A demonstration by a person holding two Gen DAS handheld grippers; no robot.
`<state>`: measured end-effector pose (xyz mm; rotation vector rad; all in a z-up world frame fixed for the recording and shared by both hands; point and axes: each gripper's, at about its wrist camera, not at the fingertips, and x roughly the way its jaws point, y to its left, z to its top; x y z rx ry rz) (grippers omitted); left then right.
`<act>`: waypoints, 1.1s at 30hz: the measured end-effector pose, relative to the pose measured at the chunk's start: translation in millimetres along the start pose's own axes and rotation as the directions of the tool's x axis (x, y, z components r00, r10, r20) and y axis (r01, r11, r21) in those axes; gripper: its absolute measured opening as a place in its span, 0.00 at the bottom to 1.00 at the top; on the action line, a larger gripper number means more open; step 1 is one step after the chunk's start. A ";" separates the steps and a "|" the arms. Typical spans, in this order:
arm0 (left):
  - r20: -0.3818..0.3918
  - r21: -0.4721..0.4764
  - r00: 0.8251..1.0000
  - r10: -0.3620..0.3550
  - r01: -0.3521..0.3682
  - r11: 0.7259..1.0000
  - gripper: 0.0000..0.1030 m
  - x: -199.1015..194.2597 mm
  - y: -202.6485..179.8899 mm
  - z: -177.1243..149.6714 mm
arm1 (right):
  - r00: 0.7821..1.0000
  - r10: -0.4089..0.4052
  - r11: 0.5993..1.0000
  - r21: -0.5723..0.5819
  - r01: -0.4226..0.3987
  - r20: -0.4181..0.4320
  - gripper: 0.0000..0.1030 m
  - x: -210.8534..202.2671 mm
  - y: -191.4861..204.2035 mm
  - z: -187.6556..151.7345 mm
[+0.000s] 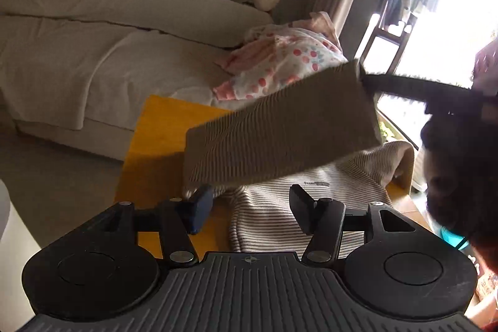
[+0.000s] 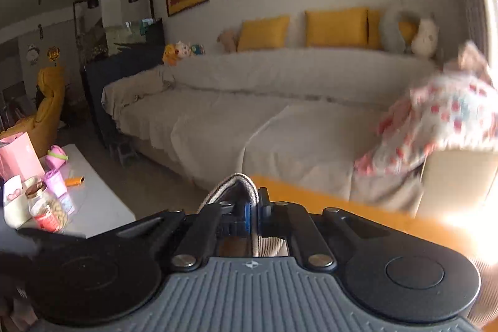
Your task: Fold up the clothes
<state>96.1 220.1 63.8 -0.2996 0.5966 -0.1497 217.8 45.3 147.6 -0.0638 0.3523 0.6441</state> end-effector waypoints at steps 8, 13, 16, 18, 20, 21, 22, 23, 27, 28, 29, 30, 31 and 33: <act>-0.069 0.185 0.978 0.197 -0.182 0.966 0.72 97.1 -30.3 7.1 | 0.992 -0.012 0.978 -0.203 0.038 0.126 0.04 -30.3 5.9 67.1; -0.094 0.182 0.952 0.292 -0.272 0.945 0.76 108.3 -6.5 1.2 | 0.997 -0.048 0.981 -0.187 0.060 0.065 0.04 -24.0 -28.5 46.9; -0.090 0.198 0.950 0.300 -0.278 0.940 0.76 92.5 -0.8 -9.8 | 0.992 -0.125 0.976 -0.183 0.117 -0.033 0.04 -3.4 -61.6 2.9; -0.095 0.208 0.956 0.277 -0.253 0.945 0.77 80.6 1.8 -15.8 | 0.979 -0.179 0.969 -0.189 0.158 -0.100 0.05 11.3 -82.9 -27.8; -0.120 0.208 0.970 0.212 -0.185 0.961 0.81 67.2 2.8 -18.6 | 0.952 -0.244 0.952 -0.231 0.199 -0.186 0.06 25.6 -100.7 -58.3; -0.127 0.206 0.976 0.180 -0.151 0.967 0.82 62.3 2.7 -18.2 | 0.932 -0.287 0.937 -0.265 0.226 -0.222 0.10 31.2 -107.6 -72.4; -0.126 0.204 0.982 0.142 -0.114 0.972 0.83 57.0 0.7 -16.5 | 0.912 -0.328 0.925 -0.278 0.258 -0.246 0.11 32.5 -115.2 -83.0; -0.125 0.201 0.987 0.103 -0.077 0.977 0.84 51.7 -1.3 -14.8 | 0.892 -0.367 0.914 -0.279 0.294 -0.263 0.14 31.0 -123.2 -91.2; -0.068 0.165 0.993 -0.093 0.103 0.981 0.93 37.7 -12.7 -4.3 | 0.883 -0.372 0.926 -0.178 0.333 -0.284 0.39 23.7 -138.0 -107.7; -0.056 0.160 0.988 -0.141 0.149 0.976 0.93 39.1 -18.6 -1.0 | 0.892 -0.354 0.935 -0.138 0.328 -0.283 0.41 21.8 -139.4 -109.5; -0.043 0.163 0.984 -0.173 0.177 0.971 0.93 44.4 -25.0 1.3 | 0.899 -0.336 0.942 -0.098 0.321 -0.280 0.42 19.8 -140.8 -111.4; -0.030 0.165 0.979 -0.203 0.206 0.965 0.93 49.7 -31.4 3.7 | 0.907 -0.318 0.948 -0.057 0.314 -0.276 0.45 17.8 -142.1 -113.2; -0.019 0.166 0.973 -0.232 0.232 0.958 0.94 55.3 -37.6 5.7 | 0.914 -0.300 0.952 -0.017 0.307 -0.272 0.47 15.9 -143.5 -115.1; -0.025 0.140 0.971 -0.238 0.239 0.961 0.95 74.7 -44.4 4.2 | 0.929 -0.264 0.955 0.064 0.289 -0.261 0.51 11.9 -146.2 -118.8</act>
